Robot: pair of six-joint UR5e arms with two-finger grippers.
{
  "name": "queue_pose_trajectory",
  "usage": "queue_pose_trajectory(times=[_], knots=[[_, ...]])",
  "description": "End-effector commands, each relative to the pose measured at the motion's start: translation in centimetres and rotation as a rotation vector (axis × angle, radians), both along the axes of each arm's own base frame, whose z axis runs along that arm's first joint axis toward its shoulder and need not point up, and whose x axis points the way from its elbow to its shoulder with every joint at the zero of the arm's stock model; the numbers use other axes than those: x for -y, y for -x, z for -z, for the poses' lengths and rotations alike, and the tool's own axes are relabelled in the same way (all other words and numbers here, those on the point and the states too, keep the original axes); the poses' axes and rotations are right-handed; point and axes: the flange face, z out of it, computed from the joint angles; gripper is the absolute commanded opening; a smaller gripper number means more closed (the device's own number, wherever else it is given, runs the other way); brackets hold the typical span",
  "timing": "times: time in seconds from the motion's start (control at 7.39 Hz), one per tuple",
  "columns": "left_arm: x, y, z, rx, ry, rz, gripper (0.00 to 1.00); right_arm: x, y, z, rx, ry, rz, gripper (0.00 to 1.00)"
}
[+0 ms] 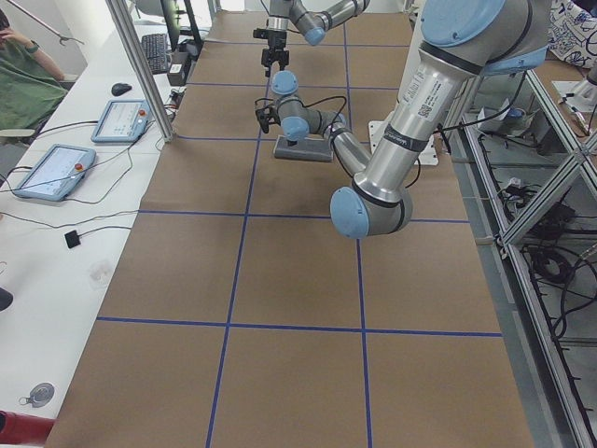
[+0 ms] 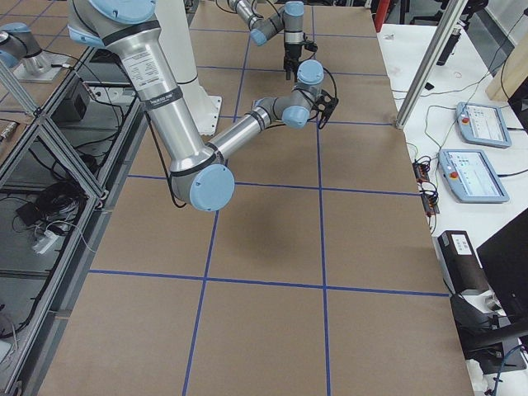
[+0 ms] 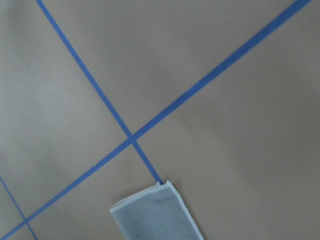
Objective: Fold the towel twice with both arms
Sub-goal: 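Move the left gripper to the towel's near end while the right arm withdraws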
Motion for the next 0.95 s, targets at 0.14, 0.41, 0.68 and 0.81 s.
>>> queue_pose_trajectory(times=[0.14,0.41,0.68,0.81], knots=[[-7.8,-4.6,-0.8,0.024,-0.054,-0.037,0.99,3.7,-4.6,-5.6,-0.127,-0.35,0.091,1.0],[-9.0,-5.3,-0.6,0.023,-0.087,-0.059,0.99,4.8,-6.5,-6.9,-0.189,-0.487,0.111,1.0],[-9.5,-5.5,-2.2,0.052,-0.096,-0.075,0.99,5.0,-7.0,-8.5,-0.211,-0.49,0.124,1.0],[-10.6,-6.3,-2.9,0.068,-0.105,-0.075,0.99,5.1,-7.2,-8.8,-0.214,-0.49,0.122,1.0]])
